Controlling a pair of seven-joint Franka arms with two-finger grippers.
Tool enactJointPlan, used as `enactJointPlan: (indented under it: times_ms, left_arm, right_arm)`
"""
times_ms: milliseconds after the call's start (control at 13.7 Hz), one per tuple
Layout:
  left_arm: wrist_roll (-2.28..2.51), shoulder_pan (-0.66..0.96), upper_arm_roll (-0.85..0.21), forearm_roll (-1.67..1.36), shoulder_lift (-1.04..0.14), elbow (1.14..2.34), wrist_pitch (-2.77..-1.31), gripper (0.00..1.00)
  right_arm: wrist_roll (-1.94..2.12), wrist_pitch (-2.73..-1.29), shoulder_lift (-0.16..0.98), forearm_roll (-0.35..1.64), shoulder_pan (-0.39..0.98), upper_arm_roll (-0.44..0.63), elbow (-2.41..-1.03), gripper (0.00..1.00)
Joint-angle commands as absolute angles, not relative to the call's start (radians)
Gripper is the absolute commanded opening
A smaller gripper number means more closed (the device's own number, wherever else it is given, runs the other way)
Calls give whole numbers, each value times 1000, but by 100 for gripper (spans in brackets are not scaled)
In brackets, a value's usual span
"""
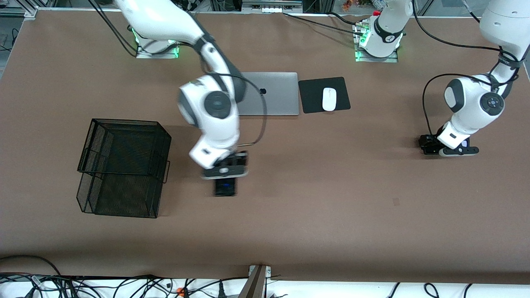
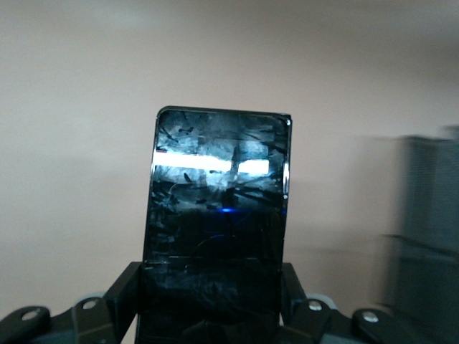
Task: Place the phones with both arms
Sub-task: 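Carry the black phone into the basket while the left gripper lifts the flip phone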
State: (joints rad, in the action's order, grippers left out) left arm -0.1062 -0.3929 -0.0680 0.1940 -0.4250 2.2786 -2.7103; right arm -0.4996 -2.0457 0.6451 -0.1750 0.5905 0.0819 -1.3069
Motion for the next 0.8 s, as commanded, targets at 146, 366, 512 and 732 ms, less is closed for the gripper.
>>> enactJointPlan:
  times_ms: [146,366,512,732]
  left_arm:
    - [-68,-403,-141,193,-453,2071,-2416,0]
    - [-2,-394,-172,193,-460,2045,-2411,0]
    - [90,-376,-218,193,-468,2023,-2411,0]
    - [277,-225,-245,192,-485,1979,-2411,0]
  right_arm:
    - [-234,-1878,470,-129,373,104,-1387,0]
    - [-79,-1870,385,-126,281,170,-1501,0]
    - [-48,-1945,306,-124,268,207,-1650,0]
    - [-3,-2129,198,-120,268,276,-1889,0]
